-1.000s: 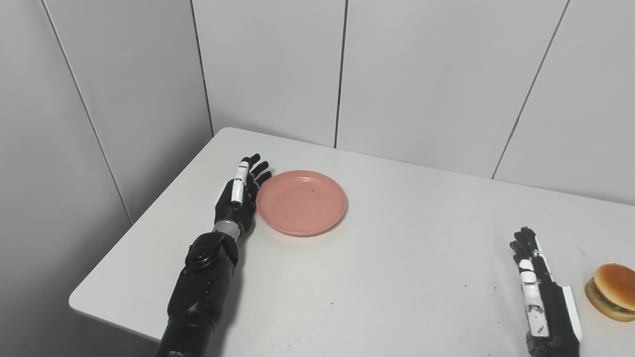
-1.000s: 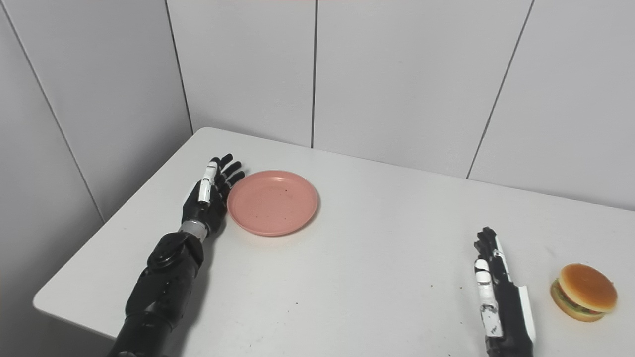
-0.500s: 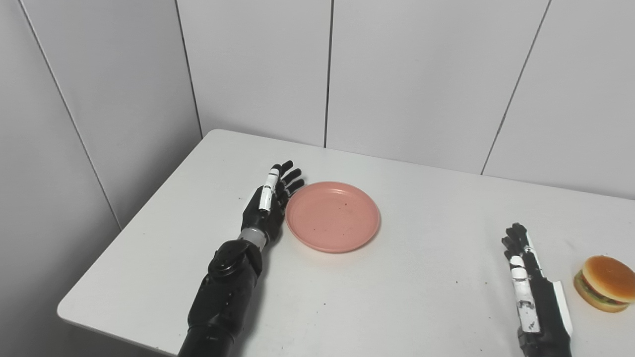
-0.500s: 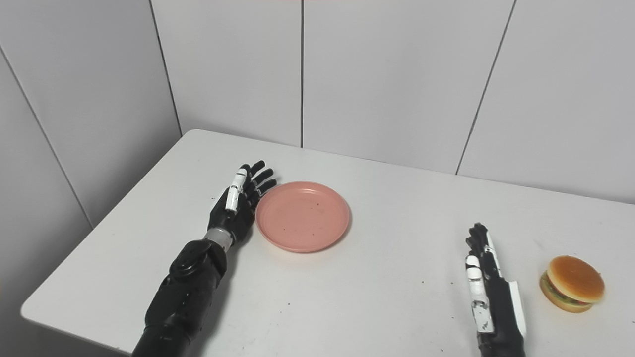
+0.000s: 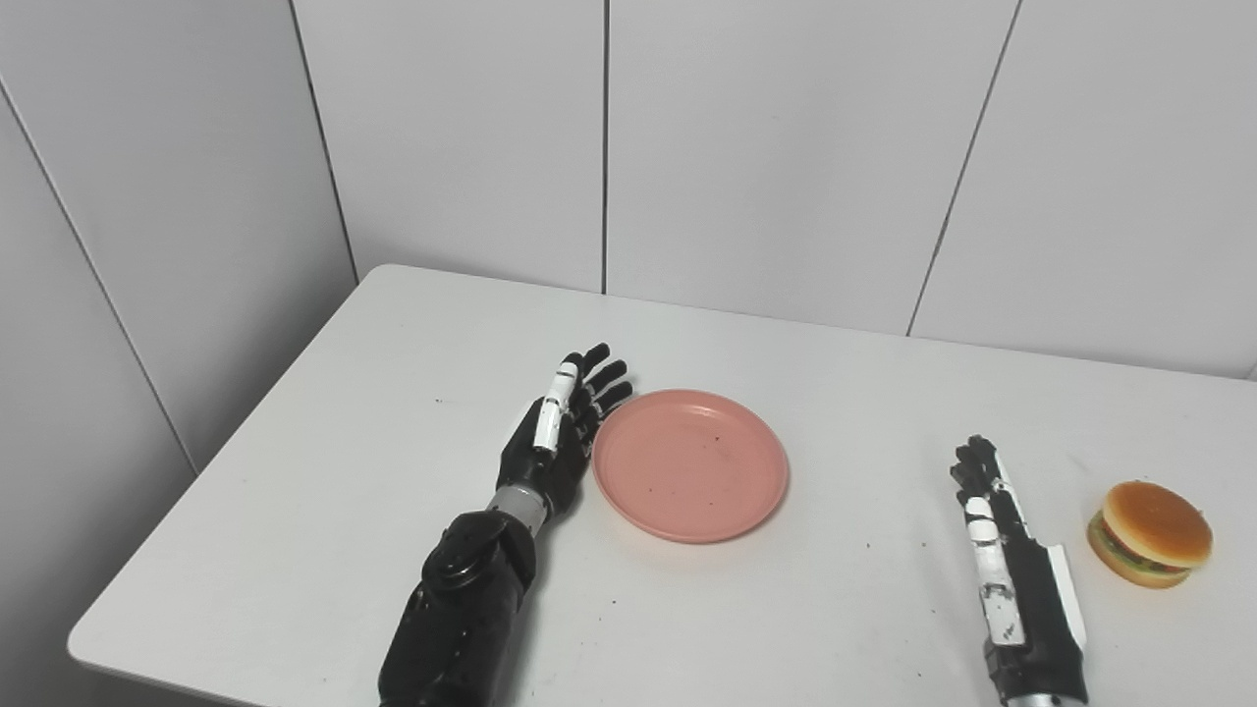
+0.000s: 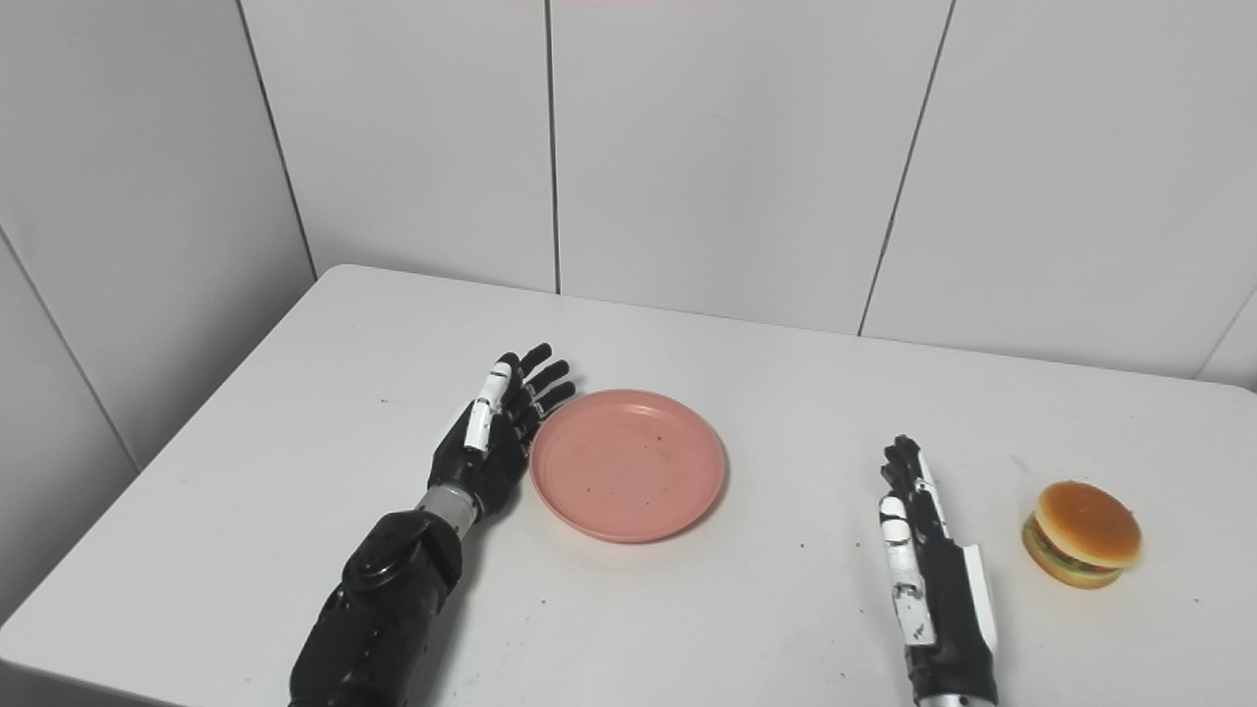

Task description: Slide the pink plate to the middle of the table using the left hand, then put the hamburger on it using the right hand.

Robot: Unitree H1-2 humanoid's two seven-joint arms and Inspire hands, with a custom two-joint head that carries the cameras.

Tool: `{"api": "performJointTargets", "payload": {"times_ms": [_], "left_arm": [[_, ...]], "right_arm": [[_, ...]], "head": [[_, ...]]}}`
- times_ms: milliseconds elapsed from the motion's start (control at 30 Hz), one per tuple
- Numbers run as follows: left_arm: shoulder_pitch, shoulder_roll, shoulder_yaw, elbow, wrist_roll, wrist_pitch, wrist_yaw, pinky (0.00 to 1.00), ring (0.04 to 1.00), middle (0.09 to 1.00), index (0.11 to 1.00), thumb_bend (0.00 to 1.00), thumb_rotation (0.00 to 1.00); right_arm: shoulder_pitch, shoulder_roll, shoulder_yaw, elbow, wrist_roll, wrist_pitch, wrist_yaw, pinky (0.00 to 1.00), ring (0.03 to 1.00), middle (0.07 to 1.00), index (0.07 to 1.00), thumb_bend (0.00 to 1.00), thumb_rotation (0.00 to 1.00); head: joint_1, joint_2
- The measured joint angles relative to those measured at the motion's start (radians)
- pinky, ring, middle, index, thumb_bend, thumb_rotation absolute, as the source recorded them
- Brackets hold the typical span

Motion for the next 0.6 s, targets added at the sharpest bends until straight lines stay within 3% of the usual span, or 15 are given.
{"api": "performJointTargets", "payload": {"times_ms": [300,600], "left_arm": [[0.058,-0.053,-0.064,-0.081,0.003,0.040,-0.028,0.89,0.892,0.904,0.902,0.35,1.00],[0.105,-0.069,-0.102,-0.146,-0.014,0.079,-0.063,0.90,0.896,0.900,0.896,0.34,1.00]], "right_arm": [[0.021,0.014,0.010,-0.027,-0.018,0.022,-0.002,0.96,0.953,0.963,0.970,0.19,1.00],[0.030,0.025,0.012,-0.045,-0.016,0.056,-0.002,0.97,0.956,0.965,0.968,0.16,1.00]], "head": [[-0.043,0.018],[-0.087,0.038]]}}
